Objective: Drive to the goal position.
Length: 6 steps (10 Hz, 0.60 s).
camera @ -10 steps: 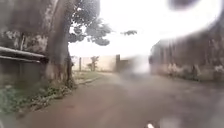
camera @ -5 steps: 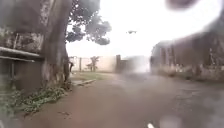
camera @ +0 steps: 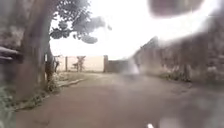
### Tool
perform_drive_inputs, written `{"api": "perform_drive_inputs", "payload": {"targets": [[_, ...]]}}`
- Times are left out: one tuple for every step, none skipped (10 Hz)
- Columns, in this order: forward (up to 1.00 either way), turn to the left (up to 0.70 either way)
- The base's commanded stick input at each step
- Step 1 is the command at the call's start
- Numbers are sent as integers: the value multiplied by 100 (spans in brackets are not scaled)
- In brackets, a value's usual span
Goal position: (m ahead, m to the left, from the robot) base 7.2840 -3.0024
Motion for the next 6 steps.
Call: {"api": "perform_drive_inputs", "payload": {"targets": [[50, 2], [50, 2], [50, 2], [50, 2], [50, 2], [50, 2]]}}
